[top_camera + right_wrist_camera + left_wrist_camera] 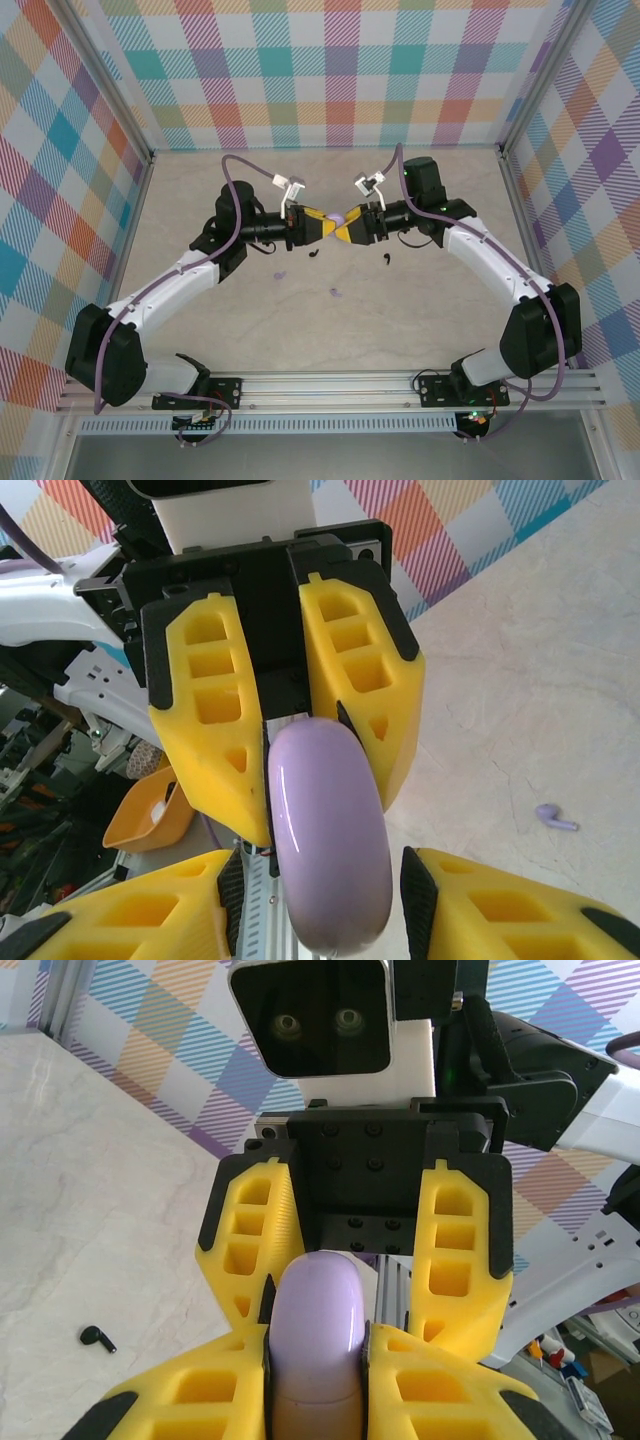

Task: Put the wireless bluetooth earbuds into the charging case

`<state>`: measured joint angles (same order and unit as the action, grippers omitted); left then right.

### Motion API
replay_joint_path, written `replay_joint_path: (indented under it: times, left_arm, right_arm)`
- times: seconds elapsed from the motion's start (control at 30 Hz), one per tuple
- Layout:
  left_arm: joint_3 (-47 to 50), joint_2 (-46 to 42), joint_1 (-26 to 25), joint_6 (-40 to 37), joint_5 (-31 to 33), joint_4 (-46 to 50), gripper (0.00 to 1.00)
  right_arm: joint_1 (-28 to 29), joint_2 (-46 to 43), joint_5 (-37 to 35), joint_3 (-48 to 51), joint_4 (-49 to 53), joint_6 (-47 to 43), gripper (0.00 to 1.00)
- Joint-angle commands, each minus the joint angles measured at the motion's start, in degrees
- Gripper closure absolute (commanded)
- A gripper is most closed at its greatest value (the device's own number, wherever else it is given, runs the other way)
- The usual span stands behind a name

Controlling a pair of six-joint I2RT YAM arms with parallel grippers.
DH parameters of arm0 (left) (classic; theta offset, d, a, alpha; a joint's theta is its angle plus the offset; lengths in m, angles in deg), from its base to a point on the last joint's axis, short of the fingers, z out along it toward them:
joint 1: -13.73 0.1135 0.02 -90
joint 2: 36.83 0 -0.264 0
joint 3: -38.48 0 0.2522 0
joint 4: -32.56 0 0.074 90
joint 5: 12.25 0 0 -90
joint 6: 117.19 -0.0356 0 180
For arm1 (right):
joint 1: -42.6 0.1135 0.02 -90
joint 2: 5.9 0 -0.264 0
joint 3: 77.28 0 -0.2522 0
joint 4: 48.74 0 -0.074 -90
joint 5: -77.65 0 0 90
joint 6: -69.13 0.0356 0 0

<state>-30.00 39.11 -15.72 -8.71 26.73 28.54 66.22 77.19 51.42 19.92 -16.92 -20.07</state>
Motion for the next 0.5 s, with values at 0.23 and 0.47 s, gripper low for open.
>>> replay_joint_path:
  times: [0.23, 0.47]
  left_arm:
    - [-1.59, -1.80, -0.78, -2.24, -0.54, 1.37, 0.84]
    - [-1.21, -3.29, -0.70, -2.66, 1.81, 3.48, 0.59]
  right_arm:
    - [0.59, -0.03, 2.47, -1.81, -0.64, -0.80, 0.69]
    - [0.47, -2.28, -3.22, -0.61, 0.33, -1.37, 0.80]
